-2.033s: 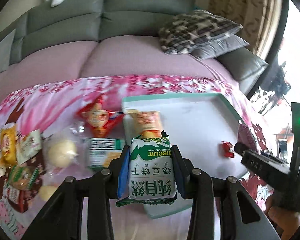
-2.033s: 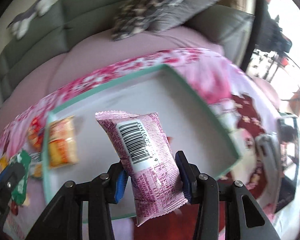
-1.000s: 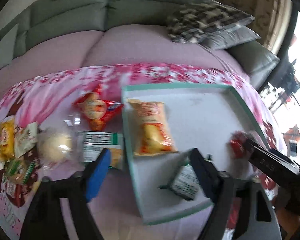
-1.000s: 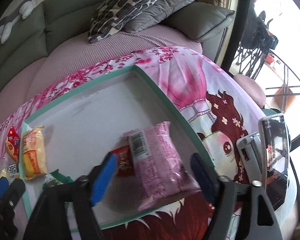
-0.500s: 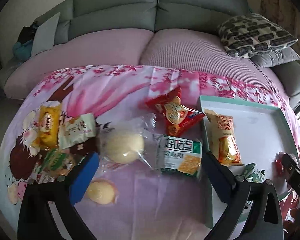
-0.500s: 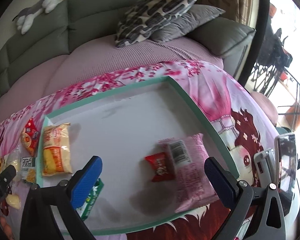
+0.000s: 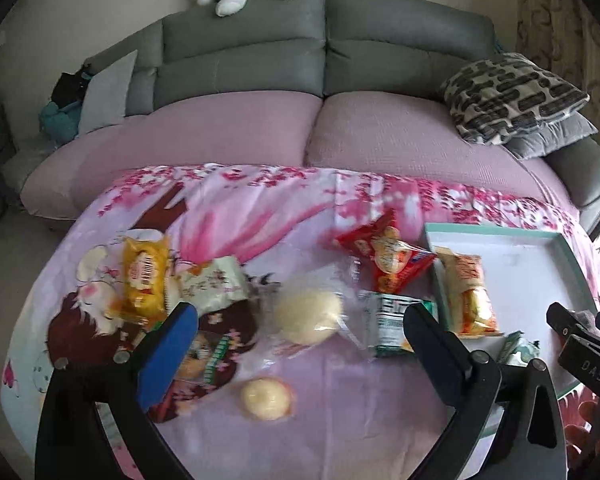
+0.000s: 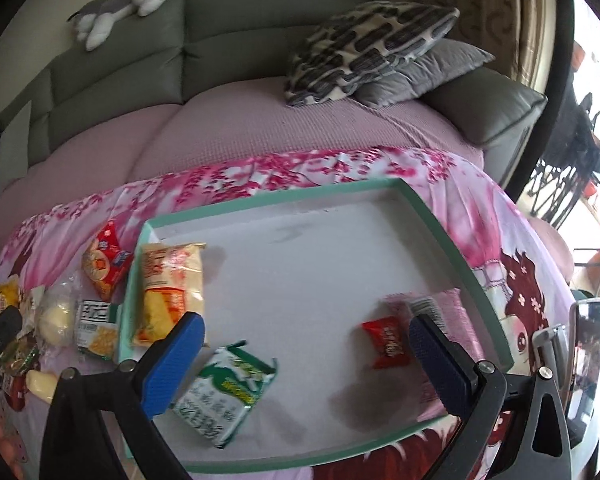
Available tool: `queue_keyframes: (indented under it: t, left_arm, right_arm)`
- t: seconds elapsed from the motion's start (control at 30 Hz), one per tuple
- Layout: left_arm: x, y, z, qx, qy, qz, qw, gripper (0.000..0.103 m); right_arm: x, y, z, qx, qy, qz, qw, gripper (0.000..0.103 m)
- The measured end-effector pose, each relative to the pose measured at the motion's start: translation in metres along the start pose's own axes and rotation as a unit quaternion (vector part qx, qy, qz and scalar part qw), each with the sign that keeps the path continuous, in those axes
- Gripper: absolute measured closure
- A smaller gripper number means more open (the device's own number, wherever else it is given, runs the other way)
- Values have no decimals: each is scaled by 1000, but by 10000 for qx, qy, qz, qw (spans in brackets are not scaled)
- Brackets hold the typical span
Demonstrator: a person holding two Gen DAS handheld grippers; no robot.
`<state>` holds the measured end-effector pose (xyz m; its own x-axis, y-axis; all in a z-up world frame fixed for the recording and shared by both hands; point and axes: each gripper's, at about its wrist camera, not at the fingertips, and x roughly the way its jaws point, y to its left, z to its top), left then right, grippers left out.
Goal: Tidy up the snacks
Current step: 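Move both tools back toward the snack pile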
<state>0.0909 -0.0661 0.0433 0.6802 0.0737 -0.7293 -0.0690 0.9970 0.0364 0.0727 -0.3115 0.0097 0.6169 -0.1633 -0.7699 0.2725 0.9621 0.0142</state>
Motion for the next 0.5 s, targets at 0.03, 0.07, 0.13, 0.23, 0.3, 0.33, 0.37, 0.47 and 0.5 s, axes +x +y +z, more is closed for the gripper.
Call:
queue_keyframes:
  t: [0.03, 0.07, 0.13, 0.23, 0.3, 0.33, 0.37, 0.47, 0.5]
  left_arm:
    - [0, 5, 0, -49, -5, 28, 10000, 1]
    - [-1, 13, 0, -149, 3, 49, 9999, 1]
    - [-3, 26, 0, -306, -13, 54, 9995, 1]
    - [-7, 49, 1, -436, -53, 148, 9989, 1]
    - [-9, 63, 1, -438, -72, 268, 9987, 1]
    - [-11, 69, 1, -404, -85, 370, 9985, 1]
    - [-12, 75, 1, -374, -92, 460, 9982, 1]
    - [-13, 98, -2, -329, 14, 779, 9964, 1]
    - [-12, 106, -2, -340, 64, 845, 9958, 1]
  right_arm:
    - [-2, 5, 0, -10, -42, 53, 10000, 0]
    - [-3, 8, 0, -10, -66, 90, 9999, 0]
    - [-6, 17, 0, 8, -96, 232, 9997, 0]
    - [-6, 31, -2, 17, -36, 515, 9987, 0]
    - [-4, 40, -3, 2, 34, 674, 9977, 0]
    - [-3, 47, -4, -4, 91, 778, 9969, 0]
    - [-3, 51, -5, -7, 113, 820, 9966, 0]
    - [-4, 70, -6, -119, 170, 926, 9955, 0]
    - [-6, 79, -6, -195, 176, 941, 9952, 0]
